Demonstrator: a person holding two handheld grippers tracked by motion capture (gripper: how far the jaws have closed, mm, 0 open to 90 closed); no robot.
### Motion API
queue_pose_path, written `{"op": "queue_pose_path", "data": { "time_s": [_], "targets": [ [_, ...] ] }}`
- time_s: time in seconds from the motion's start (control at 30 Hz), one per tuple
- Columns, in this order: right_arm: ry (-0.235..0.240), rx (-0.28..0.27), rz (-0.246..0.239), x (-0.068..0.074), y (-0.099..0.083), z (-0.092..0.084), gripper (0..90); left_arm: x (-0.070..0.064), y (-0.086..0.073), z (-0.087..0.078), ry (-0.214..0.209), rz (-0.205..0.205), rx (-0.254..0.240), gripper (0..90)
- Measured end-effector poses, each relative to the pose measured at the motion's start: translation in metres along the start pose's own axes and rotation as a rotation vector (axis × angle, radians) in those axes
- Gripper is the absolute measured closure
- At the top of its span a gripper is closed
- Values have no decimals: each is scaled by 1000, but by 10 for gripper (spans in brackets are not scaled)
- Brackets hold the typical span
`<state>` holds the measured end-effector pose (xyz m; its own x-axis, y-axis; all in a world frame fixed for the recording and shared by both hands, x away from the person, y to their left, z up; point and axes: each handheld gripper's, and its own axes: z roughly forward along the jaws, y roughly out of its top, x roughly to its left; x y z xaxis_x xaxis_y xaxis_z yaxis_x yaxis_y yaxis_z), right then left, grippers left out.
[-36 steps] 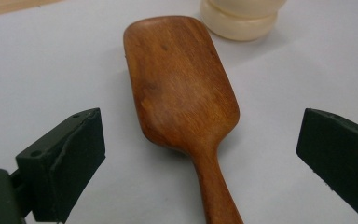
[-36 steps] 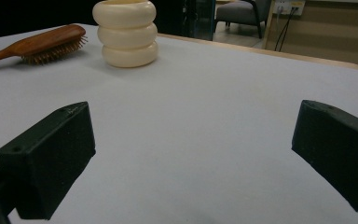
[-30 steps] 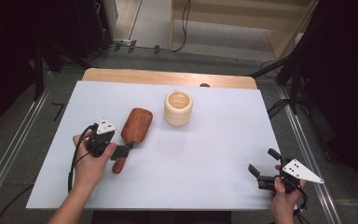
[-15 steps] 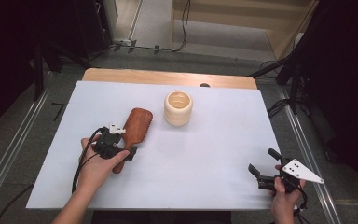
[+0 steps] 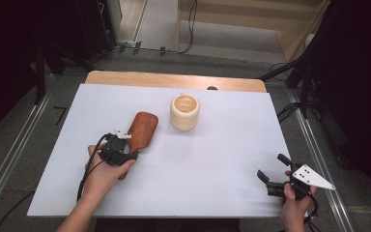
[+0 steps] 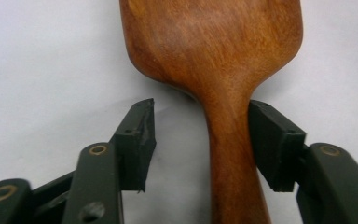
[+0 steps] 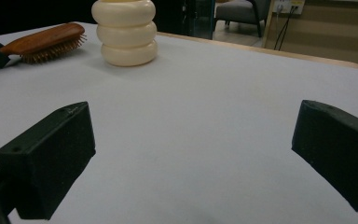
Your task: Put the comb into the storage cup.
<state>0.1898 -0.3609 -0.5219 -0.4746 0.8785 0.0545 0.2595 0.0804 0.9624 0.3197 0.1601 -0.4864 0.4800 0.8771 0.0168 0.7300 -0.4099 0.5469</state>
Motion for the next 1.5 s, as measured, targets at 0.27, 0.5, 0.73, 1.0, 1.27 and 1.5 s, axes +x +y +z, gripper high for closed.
{"op": "queue_pose_path", "data": {
  "time_s": [0.27,0.5,0.73,1.0,1.27,1.5],
  "targets": [
    [0,0,-1,0,0,0,0,-1,1,0,-2,-1,1,561],
    [-3,3,-1,0,0,1,0,-4,1,0,-10,8,3,677],
    [-5,5,-7,1,0,1,0,-2,0,0,-12,-12,-8,720],
    [-12,11,-5,1,0,1,0,0,-13,0,-26,-20,-96,724],
    [-20,19,-11,2,0,2,0,2,-21,-2,-46,-21,-164,724],
    [-20,26,-24,3,1,3,0,9,-28,-13,-59,-59,-275,725]
  ]
}}
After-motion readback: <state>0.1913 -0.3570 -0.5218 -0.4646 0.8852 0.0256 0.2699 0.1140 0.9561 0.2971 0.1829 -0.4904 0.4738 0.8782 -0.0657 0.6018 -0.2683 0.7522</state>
